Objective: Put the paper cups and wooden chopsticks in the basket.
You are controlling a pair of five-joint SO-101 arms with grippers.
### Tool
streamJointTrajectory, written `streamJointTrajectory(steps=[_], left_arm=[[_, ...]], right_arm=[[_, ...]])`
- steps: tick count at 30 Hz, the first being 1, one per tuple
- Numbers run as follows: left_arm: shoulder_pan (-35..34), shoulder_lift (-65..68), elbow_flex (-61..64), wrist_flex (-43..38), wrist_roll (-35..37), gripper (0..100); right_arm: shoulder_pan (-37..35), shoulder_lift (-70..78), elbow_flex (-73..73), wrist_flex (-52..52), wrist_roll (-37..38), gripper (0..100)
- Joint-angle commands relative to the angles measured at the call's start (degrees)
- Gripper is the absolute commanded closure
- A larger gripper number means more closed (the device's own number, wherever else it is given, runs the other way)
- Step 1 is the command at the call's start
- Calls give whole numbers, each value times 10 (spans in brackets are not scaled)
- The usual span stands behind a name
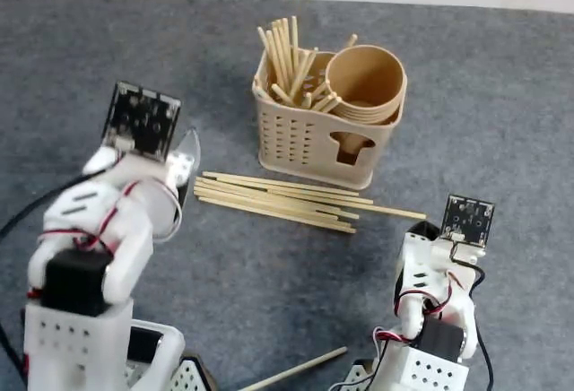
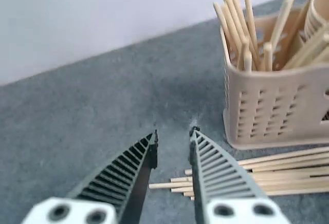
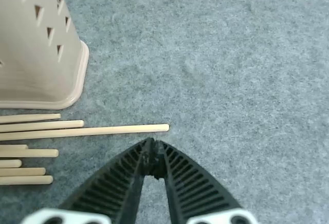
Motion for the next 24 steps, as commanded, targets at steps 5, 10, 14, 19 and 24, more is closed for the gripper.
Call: streamJointTrajectory(steps=[5, 10, 14, 19, 24], left_arm=[[-7, -175, 143, -25, 6, 881], [-7, -294, 219, -24, 6, 881], [-7, -388, 287, -24, 6, 881], [-8, -436, 358, -20, 6, 881], [-8, -427, 411, -24, 6, 880]], right_arm=[[5, -6, 59, -11, -2, 994], [5, -6, 59, -11, -2, 994], [5, -6, 59, -10, -2, 994], [5, -6, 59, -10, -2, 994], [5, -6, 59, -10, -2, 994]])
